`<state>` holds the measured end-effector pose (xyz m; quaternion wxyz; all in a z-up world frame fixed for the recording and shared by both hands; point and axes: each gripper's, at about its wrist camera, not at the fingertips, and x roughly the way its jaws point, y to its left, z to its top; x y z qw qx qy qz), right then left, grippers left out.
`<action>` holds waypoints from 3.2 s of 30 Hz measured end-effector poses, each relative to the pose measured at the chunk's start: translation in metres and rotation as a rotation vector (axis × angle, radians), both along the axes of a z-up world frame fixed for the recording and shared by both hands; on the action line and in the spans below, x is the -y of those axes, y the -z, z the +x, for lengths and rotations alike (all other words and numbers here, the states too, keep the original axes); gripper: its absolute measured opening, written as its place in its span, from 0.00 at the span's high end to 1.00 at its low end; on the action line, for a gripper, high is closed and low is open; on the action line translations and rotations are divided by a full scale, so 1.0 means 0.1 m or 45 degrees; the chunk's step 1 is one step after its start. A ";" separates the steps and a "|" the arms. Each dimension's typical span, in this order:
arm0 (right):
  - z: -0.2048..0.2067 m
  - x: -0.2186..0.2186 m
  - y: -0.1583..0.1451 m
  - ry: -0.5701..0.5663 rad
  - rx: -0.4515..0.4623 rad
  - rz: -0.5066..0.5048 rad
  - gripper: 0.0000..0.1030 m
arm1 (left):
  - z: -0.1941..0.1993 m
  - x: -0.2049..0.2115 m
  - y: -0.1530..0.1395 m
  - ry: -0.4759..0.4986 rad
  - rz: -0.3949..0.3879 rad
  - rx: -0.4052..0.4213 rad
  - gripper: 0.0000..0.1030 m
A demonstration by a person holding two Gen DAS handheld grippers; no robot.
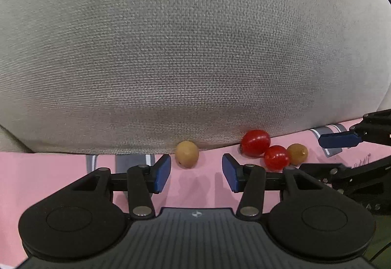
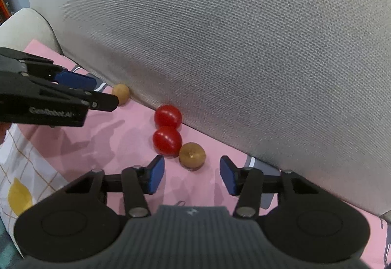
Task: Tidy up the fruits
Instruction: 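Close the left tool on one nut while the right tool grasps another nut, then carry both nuts over the green colander and open both tools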
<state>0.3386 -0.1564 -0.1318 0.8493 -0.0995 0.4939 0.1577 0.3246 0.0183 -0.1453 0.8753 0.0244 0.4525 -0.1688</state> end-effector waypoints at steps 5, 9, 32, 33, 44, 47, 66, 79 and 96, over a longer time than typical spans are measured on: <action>0.08 0.04 0.07 0.008 -0.025 -0.002 0.65 | 0.09 0.01 0.12 -0.006 0.016 -0.010 0.48; 0.11 0.03 0.13 0.014 -0.033 -0.005 0.66 | 0.15 0.04 0.22 -0.012 -0.002 -0.025 0.50; -0.01 0.17 -0.02 0.060 -0.031 0.136 1.00 | -0.07 0.02 0.00 -0.071 -0.056 -0.005 0.73; -0.03 0.19 -0.05 0.061 -0.030 0.148 1.00 | -0.10 -0.01 -0.03 -0.066 -0.063 -0.003 0.73; -0.04 0.21 -0.09 0.028 -0.037 0.120 0.83 | -0.27 -0.04 -0.28 -0.047 -0.079 -0.006 0.73; 0.06 0.16 -0.05 -0.015 -0.049 0.084 0.80 | -0.27 0.00 -0.26 -0.050 -0.091 -0.011 0.73; 0.20 0.09 0.13 -0.073 -0.115 0.084 0.77 | -0.47 -0.03 -0.59 -0.042 -0.125 0.026 0.73; -0.57 0.29 -0.61 0.005 0.042 0.252 0.77 | -1.02 0.19 -1.22 0.048 -0.207 0.101 0.73; -1.87 1.10 -1.04 0.242 0.177 0.308 0.77 | -1.75 1.08 -1.51 0.318 -0.211 0.155 0.73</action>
